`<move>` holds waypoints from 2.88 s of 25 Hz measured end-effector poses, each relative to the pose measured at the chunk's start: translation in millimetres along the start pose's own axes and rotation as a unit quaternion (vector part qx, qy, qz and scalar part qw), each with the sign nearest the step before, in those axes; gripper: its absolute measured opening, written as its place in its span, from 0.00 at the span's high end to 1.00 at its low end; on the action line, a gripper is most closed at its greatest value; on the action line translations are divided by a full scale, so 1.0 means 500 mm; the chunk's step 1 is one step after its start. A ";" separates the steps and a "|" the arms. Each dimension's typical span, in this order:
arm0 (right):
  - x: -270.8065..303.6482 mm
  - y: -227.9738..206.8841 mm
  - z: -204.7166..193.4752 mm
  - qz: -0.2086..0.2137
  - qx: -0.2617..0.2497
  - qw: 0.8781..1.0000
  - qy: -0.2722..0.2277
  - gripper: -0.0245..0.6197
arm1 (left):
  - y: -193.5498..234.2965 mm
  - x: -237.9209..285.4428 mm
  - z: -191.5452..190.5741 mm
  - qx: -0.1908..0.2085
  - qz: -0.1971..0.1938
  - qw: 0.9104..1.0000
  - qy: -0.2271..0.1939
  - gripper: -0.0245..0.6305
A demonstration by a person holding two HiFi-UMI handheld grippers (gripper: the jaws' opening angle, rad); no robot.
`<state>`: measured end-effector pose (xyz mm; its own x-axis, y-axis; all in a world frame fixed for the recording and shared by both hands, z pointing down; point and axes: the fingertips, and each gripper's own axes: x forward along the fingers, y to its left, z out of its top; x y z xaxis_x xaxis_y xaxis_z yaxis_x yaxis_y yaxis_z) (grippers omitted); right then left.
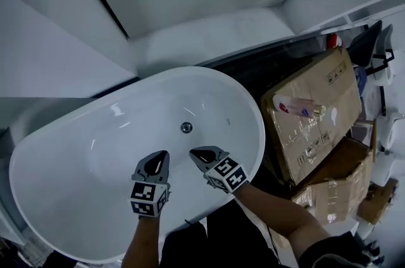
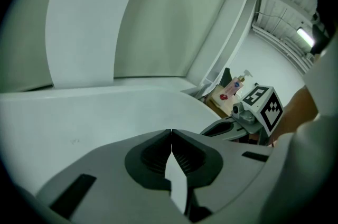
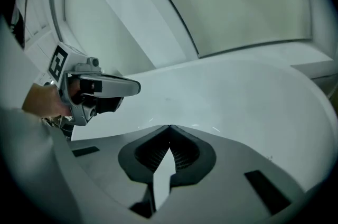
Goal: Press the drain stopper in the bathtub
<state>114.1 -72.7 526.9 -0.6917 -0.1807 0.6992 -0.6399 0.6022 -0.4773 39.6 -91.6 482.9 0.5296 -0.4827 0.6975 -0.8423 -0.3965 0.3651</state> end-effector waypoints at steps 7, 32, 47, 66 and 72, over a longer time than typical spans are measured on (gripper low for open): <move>0.191 -0.123 -0.143 0.002 0.000 0.999 0.044 0.94 | 0.081 0.191 -0.183 -0.045 -0.007 0.998 0.033 0.93; 0.623 -0.462 -0.503 -0.073 -0.206 0.936 0.277 0.94 | 0.272 0.498 -0.573 -0.131 0.012 0.990 0.060 0.93; 0.651 -0.486 -0.528 -0.118 -0.217 0.913 0.325 0.93 | 0.283 0.546 -0.624 -0.130 0.016 0.988 0.087 0.93; 0.288 -0.239 -0.283 -0.112 -0.150 0.950 0.250 0.94 | 0.105 0.164 -0.435 -0.079 0.012 0.993 0.091 0.93; 0.087 0.016 -0.250 -0.100 -0.085 0.972 0.195 0.94 | 0.010 -0.069 -0.264 -0.079 0.005 0.996 0.034 0.93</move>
<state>120.8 21.3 620.0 -0.3579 -0.0184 0.9336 -0.6617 0.7105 -0.2396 3.7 26.1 542.1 0.5171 -0.4297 0.7402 -0.8559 -0.2605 0.4467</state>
